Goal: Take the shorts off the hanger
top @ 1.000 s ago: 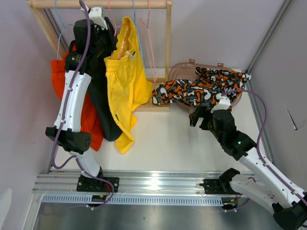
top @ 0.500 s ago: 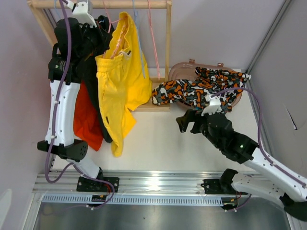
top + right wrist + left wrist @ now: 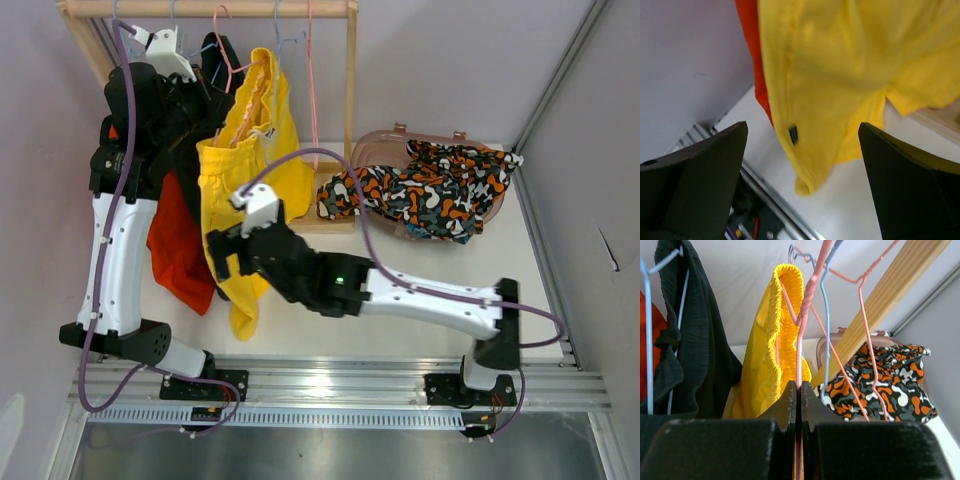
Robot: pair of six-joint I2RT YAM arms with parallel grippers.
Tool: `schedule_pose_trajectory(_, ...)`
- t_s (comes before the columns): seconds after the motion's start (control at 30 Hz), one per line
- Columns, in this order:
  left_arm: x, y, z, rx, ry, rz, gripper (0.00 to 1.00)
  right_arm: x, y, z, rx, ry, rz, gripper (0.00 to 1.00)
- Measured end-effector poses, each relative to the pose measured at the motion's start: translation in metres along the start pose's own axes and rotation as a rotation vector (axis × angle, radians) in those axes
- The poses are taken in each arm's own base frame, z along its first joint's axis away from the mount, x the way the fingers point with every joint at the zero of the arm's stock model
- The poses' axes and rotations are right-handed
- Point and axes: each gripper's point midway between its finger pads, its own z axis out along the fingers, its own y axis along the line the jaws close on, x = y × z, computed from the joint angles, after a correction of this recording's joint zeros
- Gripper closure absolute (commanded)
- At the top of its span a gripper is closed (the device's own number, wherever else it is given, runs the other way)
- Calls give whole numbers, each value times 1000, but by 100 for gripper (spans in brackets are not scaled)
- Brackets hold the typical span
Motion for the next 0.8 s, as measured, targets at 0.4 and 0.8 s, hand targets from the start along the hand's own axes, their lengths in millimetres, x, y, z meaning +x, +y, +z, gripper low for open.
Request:
schedule_pose_trajectory(0.4,-3,-16,-44,56,-30,-2,100,-8,39,61,37,-53,-41,33)
schedule_pose_trajectory(0.8,4,-21,-67,59,8,-8,100,86,-10,36,191,49,-91,100)
